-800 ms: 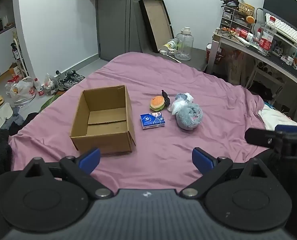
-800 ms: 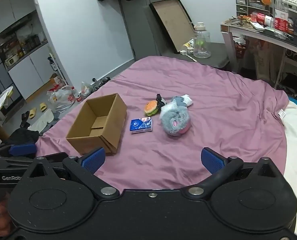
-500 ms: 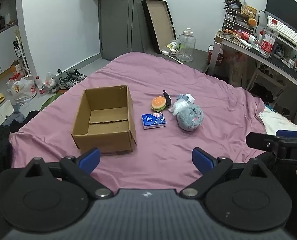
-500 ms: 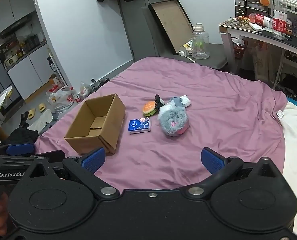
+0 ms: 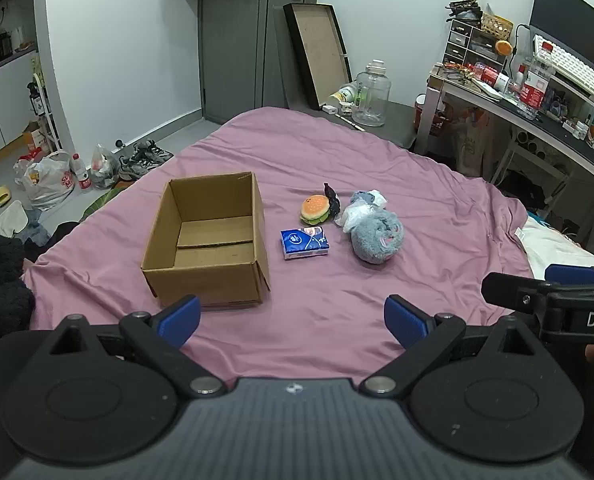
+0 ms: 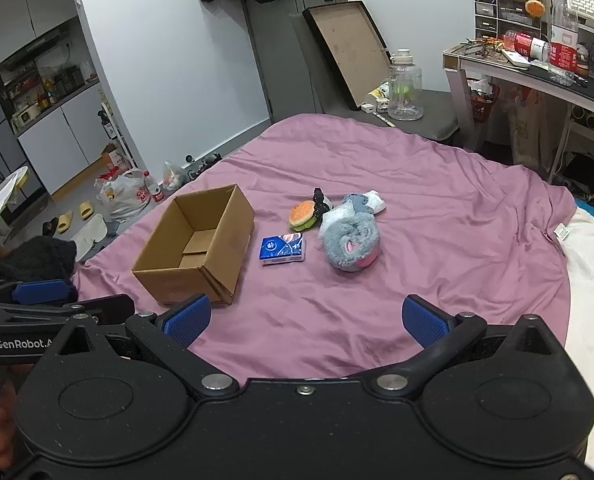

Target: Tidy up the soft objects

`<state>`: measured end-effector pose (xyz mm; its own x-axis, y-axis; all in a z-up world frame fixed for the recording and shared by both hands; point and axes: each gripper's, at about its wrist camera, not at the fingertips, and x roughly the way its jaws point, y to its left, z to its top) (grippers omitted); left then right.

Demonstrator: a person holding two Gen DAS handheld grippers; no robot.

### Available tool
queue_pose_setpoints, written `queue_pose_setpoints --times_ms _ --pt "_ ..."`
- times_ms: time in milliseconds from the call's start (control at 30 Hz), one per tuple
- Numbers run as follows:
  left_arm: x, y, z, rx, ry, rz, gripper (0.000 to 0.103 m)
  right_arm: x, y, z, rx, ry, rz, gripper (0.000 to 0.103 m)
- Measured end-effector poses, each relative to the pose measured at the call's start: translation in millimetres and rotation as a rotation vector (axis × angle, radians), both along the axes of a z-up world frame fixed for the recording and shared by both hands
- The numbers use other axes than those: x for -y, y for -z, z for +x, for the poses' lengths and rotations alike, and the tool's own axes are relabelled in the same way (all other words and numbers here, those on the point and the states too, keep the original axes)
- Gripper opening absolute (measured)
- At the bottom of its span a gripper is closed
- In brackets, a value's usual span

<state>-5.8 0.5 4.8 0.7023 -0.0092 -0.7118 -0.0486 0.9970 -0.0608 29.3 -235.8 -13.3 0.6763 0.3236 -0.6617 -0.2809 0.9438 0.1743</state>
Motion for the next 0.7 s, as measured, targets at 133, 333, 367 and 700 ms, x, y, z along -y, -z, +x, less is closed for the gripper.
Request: queue_pose_setpoints --times_ms 133,333,367,700 --pt "0.0 -1.1 -1.5 0.002 -0.002 0.0 0.098 0.0 -1.2 -1.8 0.002 -0.003 -0.005 0.103" --pt "-1.2 -3.7 -4.1 0.008 -0.018 0.001 0.098 1.8 -2.2 -2.1 0.006 0.0 -0.005 0.103" --pt "-0.3 -4.6 -4.4 0.009 -0.016 0.001 0.098 2.0 -2.5 -2.3 0.006 0.0 -0.006 0.103" --pt "0.3 -6.6 -7.4 0.015 -0.016 -0.003 0.098 2.2 -7.1 -7.8 0.02 -0.009 -0.003 0.103"
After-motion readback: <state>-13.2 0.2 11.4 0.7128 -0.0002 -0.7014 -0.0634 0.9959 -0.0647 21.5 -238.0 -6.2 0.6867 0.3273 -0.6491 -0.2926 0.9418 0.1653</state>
